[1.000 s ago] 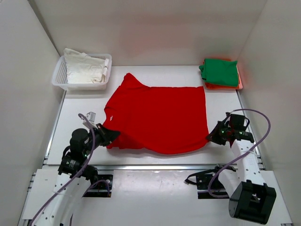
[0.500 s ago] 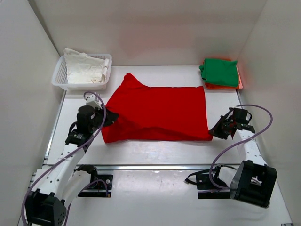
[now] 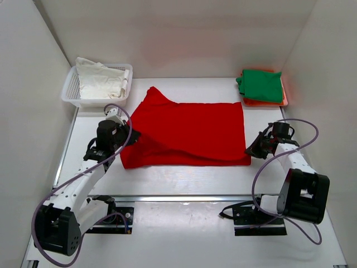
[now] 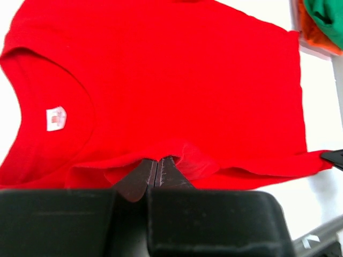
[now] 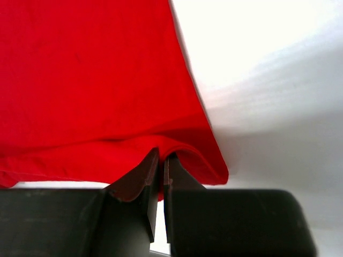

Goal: Fold and stack the t-shirts
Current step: Grap the side of the flattened tshirt closest away from the robot with both arms, then fold the flattened tshirt in 1/3 of the way

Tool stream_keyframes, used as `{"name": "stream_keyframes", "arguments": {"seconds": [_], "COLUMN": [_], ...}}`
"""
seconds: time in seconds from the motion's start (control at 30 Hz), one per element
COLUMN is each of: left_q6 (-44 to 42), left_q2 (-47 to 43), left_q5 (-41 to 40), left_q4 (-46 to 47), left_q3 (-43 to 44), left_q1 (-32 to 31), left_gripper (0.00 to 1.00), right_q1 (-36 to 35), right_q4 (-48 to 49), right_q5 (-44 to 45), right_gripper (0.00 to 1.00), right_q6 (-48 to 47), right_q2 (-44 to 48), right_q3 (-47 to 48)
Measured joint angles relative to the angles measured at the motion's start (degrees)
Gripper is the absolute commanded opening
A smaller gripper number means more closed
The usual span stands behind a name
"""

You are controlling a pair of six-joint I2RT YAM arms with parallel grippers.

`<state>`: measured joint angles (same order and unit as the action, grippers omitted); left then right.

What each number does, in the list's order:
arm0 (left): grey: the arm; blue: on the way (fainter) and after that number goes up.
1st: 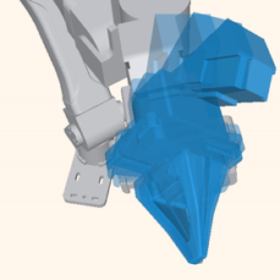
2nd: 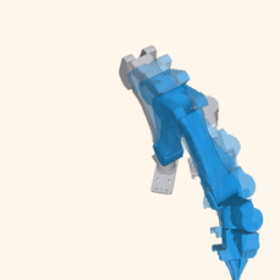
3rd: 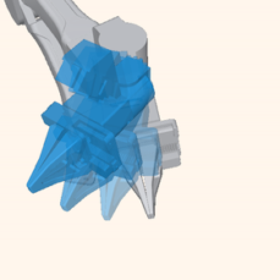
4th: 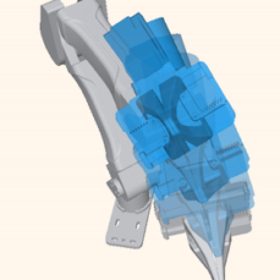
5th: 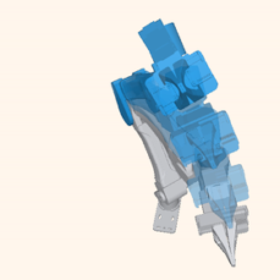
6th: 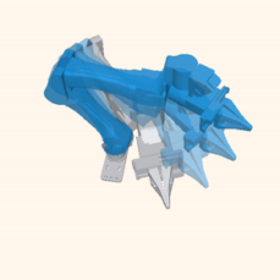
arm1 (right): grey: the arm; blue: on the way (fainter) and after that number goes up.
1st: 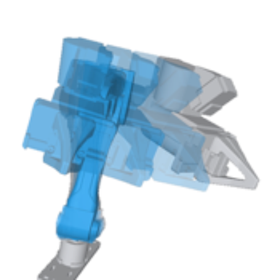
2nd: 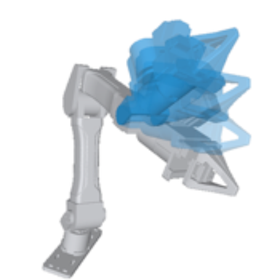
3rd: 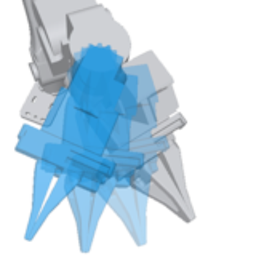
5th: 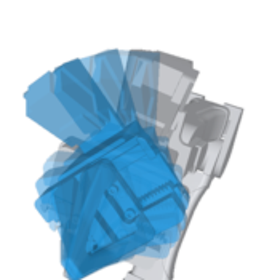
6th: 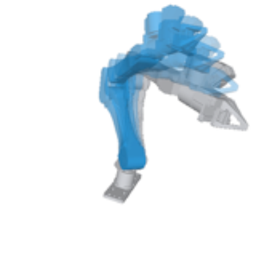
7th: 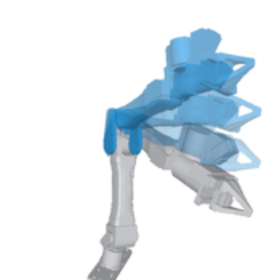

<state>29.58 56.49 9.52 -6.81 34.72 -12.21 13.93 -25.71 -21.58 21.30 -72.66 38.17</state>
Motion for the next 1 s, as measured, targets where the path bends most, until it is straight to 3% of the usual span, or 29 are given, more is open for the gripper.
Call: {"name": "stream_keyframes", "arguments": {"seconds": [0.43, 0.57, 0.63, 0.77, 0.87, 1.0], "left_q6": [-0.79, -1.14, -1.38, -1.11, 0.44, 4.39], "left_q2": [0.57, 1.84, 3.39, 9.79, 16.00, 22.05], "left_q5": [-4.50, -5.35, -5.90, -6.45, -6.40, -5.95], "left_q4": [0.02, 1.44, 2.84, 6.78, 10.51, 16.06], "left_q3": [0.24, 0.26, 0.26, 1.42, 3.72, 5.84], "left_q1": [1.01, 1.44, 1.62, 2.36, 4.42, 7.82], "left_gripper": [0.00, 0.09, 0.19, 0.36, 0.43, 0.44], "right_q1": [-1.16, -1.18, -1.18, -1.05, -0.57, 0.55], "right_q4": [5.14, 6.56, 7.54, 11.47, 18.64, 30.12], "right_q5": [-1.27, -1.86, -2.36, -4.35, -6.60, -7.04], "right_gripper": [0.00, 0.00, 0.06, 0.36, 0.47, 0.51], "right_q6": [1.51, 1.97, 2.67, 6.29, 10.88, 19.78], "right_q2": [-7.98, -10.45, -11.58, -12.70, -12.35, -10.12], "right_q3": [2.99, 3.19, 3.28, 3.26, 1.81, -3.74]}}
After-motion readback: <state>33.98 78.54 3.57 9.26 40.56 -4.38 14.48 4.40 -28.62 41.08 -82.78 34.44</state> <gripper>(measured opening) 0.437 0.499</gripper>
